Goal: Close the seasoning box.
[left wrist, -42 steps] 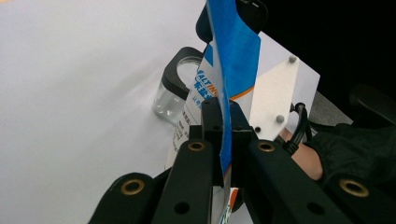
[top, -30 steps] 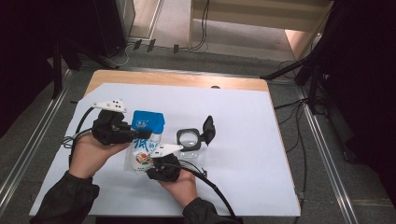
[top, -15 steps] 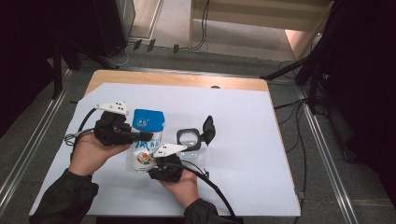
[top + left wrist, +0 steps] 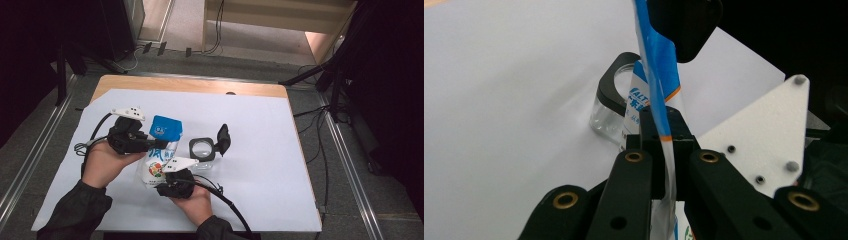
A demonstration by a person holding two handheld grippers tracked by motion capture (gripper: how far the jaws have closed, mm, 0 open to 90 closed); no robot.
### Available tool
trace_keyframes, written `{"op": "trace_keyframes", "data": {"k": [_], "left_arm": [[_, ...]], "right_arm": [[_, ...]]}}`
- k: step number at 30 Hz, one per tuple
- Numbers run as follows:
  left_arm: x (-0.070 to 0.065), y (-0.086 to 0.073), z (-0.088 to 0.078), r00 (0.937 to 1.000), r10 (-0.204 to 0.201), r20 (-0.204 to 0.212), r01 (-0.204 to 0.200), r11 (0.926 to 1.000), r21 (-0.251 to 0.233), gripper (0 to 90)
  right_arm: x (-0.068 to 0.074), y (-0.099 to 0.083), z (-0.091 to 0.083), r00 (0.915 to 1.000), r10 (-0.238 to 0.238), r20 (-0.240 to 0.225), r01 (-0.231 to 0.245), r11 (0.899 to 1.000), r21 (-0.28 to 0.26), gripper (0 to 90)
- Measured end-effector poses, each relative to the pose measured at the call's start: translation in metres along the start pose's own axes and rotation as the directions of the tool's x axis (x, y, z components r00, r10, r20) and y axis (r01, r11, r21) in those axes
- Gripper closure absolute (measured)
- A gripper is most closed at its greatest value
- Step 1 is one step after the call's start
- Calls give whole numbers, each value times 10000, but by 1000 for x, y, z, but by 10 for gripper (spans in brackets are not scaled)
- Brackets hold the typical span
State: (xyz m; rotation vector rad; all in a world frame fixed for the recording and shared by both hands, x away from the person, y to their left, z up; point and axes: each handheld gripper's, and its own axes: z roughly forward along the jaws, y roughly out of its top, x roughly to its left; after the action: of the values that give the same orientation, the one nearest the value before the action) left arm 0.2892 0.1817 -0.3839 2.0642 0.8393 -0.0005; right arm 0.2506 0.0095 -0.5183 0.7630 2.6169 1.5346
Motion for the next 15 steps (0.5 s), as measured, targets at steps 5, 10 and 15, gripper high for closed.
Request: {"op": "trace_keyframes", "data": {"k": [5, 10, 15], "left_arm": [[0, 1, 6, 9999, 89, 124, -90, 9999, 88, 868], [0, 1, 12, 9991, 219, 373, -229, 9994, 275, 846], [1, 2, 19, 9977, 247, 629, -268, 9991, 333, 834]], "right_arm": [[2, -1, 0, 9997, 208, -103, -209, 9997, -81, 672], [0, -4, -2, 9993, 359, -56, -359, 9992, -163, 674], [-5, -8, -8, 9989, 460, 115, -457, 9986, -278, 675]]}}
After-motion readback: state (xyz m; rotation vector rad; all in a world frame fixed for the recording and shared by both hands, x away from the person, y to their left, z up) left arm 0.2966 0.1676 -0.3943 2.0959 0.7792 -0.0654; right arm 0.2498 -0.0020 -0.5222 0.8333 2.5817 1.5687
